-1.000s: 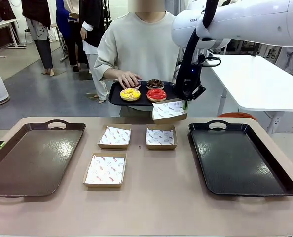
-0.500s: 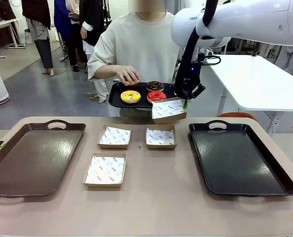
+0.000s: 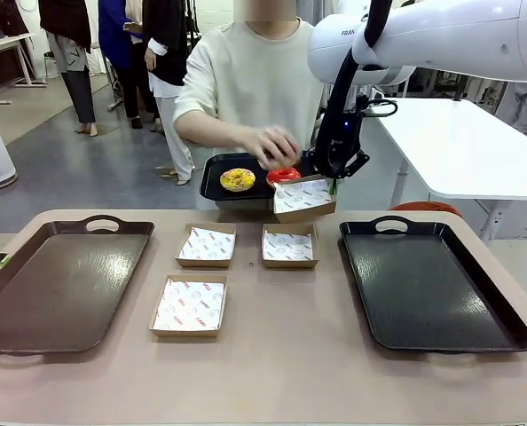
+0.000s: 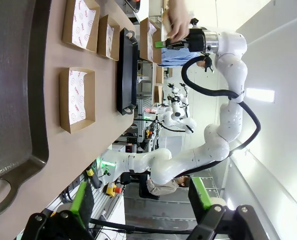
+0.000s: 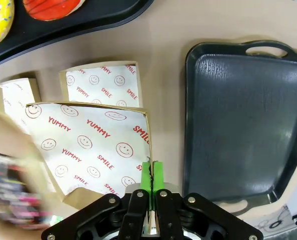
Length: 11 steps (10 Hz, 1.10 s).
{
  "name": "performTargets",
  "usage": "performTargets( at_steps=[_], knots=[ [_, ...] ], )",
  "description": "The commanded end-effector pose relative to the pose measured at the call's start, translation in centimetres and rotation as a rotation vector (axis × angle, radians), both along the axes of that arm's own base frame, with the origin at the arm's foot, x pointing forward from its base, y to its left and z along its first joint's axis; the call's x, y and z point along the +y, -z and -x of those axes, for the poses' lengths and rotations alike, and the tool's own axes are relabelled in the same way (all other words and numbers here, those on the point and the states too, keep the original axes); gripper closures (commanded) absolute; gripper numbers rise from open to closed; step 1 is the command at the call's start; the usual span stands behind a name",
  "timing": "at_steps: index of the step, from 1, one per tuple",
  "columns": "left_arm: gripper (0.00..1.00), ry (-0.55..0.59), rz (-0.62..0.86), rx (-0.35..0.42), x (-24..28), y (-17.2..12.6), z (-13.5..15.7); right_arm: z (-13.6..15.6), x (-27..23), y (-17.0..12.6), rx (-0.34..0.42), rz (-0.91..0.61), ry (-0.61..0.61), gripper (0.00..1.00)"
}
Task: Individually package the donuts and arrange them on the tray.
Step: Place the picked Paper togo box on the Handle tray while simultaneously picking up another Paper togo box from the table with the other hand.
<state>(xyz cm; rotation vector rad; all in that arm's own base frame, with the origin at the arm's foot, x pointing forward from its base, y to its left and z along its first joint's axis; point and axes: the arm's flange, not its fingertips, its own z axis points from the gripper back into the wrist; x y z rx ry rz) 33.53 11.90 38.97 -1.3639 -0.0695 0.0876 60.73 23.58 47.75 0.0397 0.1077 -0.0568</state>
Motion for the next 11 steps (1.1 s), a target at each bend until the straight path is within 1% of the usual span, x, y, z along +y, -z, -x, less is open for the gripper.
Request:
performTargets(
  at_steps=[1,11],
  knots=[
    [0.0,-0.002,0.014,-0.01,0.1,-0.14,0.06,0.55,-0.18,0.12,0.004,0.001,0.014,1.0],
    [0.0,-0.002,0.014,-0.01,0.1,-0.14,0.06,0.55,-0.18,0.12,0.004,0.001,0.014,1.0]
  ],
)
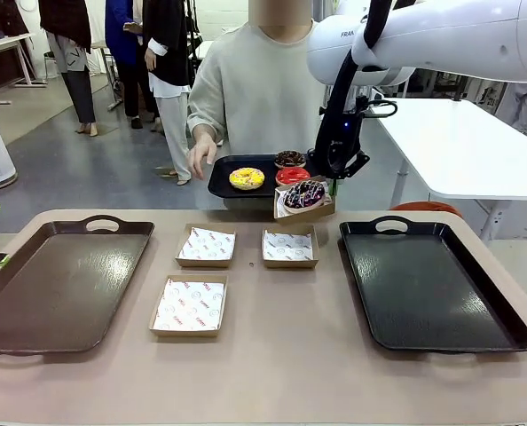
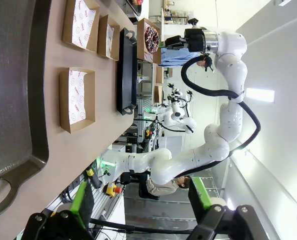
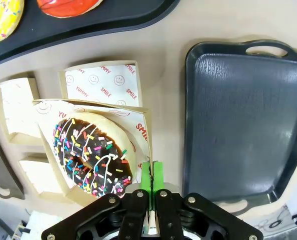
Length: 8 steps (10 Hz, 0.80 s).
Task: Individually package the donuts and arrange them on the tray.
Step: Place the picked Paper togo box on the Handle tray while simultaneously picking up another Paper togo box from the table with the other hand.
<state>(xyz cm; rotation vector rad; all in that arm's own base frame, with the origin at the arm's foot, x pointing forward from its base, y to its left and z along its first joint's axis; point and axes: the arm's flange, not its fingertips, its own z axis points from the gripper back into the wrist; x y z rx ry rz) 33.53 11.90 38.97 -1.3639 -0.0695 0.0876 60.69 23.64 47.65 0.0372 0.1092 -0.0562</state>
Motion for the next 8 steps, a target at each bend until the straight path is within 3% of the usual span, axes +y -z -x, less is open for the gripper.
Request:
performTargets(
  at_steps=[1,6,8],
  knots=[
    [0.0,-0.002,0.014,-0.01,0.1,-0.1,0.1,0.5,-0.2,0.0,0.002,-0.002,0.015,1.0],
    [0.0,0.0,0.0,0.0,0.0,0.0,0.0,0.0,0.0,0.0,0.0,0.0,0.0,0.99],
    [0.0,0.033,-0.153,0.016,-2.9,-2.9,-0.9,1.2,-1.9,-0.6,-0.006,0.025,-0.065,0.99]
  ],
)
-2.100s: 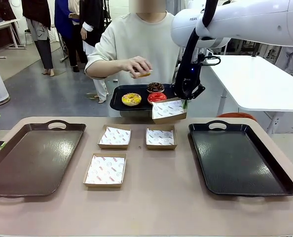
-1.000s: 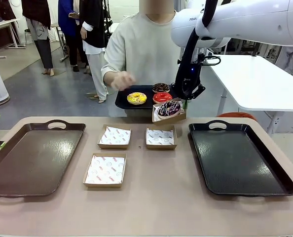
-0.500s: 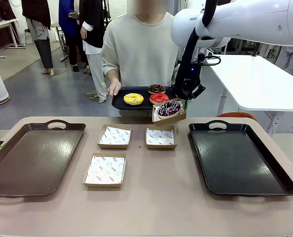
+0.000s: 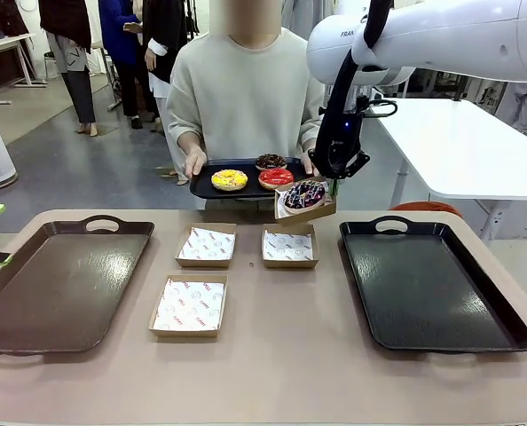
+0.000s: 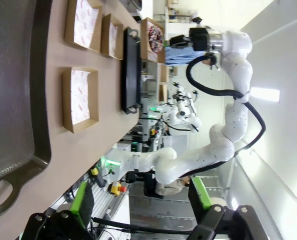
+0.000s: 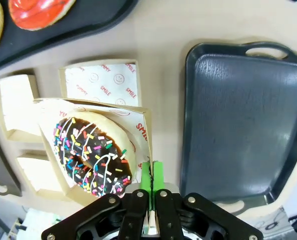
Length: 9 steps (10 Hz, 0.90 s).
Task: Individually package the donuts and arrange them on the tray.
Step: Place the picked Paper togo box on the Handle tray while simultaneously picking up another Paper togo box from the table with the other hand.
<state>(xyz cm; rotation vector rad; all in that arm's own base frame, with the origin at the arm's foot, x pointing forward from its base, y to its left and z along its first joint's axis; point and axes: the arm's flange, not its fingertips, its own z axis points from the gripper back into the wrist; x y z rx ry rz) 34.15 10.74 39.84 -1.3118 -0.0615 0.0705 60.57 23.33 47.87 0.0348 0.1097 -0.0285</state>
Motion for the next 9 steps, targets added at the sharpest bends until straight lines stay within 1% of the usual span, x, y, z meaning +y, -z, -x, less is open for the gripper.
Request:
performTargets(
  at_steps=[1,2,3,5,6,7,9],
  knots=[
    [0.0,0.033,-0.205,0.02,-3.8,-4.0,-0.7,1.9,-2.8,-0.6,-0.011,0.012,-0.038,0.99],
    [0.0,0.066,-0.311,0.031,-6.4,-6.0,-1.2,3.3,-5.0,-0.8,-0.025,-0.019,-0.031,0.99],
    [0.0,0.089,-0.4,0.044,-8.8,-7.5,-2.0,4.9,-7.0,-0.9,-0.045,-0.036,-0.036,0.99],
    [0.0,0.116,-0.584,0.076,-14.2,-8.8,-2.9,7.9,-11.2,-0.5,-0.062,-0.05,-0.026,0.99],
    [0.0,0.119,-0.687,0.097,-17.2,-9.2,-3.6,8.9,-13.6,0.1,-0.079,-0.073,-0.004,0.99],
    [0.0,0.121,-0.777,0.108,-20.0,-9.2,-3.8,9.4,-15.6,1.0,-0.078,-0.086,0.007,0.99],
    [0.0,0.109,-0.937,0.114,-25.1,-8.4,-4.9,9.4,-18.8,2.9,-0.1,-0.115,0.009,0.99]
  ],
)
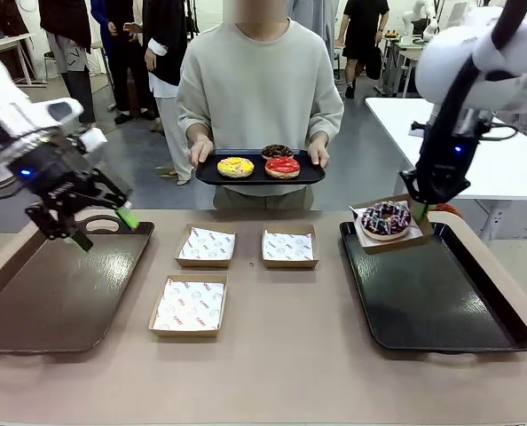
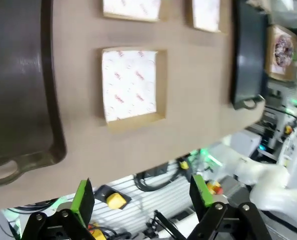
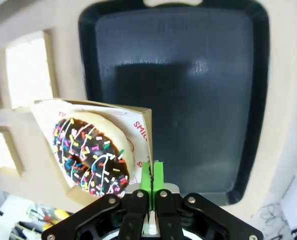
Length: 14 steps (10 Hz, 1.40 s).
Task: Individually package the donuts and arrange them on the tray.
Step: Place the picked Paper togo box on the Handle tray while simultaneously picking up another Paper togo box from the table with the other hand.
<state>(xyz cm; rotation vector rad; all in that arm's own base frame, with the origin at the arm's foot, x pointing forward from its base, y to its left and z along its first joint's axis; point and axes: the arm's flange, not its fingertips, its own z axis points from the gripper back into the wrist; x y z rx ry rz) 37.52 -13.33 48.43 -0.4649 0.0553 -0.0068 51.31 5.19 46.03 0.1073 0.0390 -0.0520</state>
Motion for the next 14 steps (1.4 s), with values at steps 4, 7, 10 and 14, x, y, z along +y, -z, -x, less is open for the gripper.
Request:
performTargets(
  at_steps=[4,7,10,14],
  knots=[
    [0.0,-0.031,-0.243,-0.001,-6.7,3.6,-3.6,-0.4,-2.8,3.4,-0.007,-0.05,-0.053,0.99],
    [0.0,-0.024,-0.353,-0.022,-8.5,7.8,-4.7,-1.8,-2.8,4.4,0.03,-0.063,-0.047,0.99],
    [0.0,-0.014,-0.415,-0.032,-9.4,11.2,-4.5,-1.2,-2.8,4.9,0.027,-0.035,-0.035,0.99],
    [0.0,0.013,-0.4,-0.017,-9.2,12.2,-4.3,-1.2,-2.8,4.9,0.027,-0.035,-0.035,0.99]
  ],
)
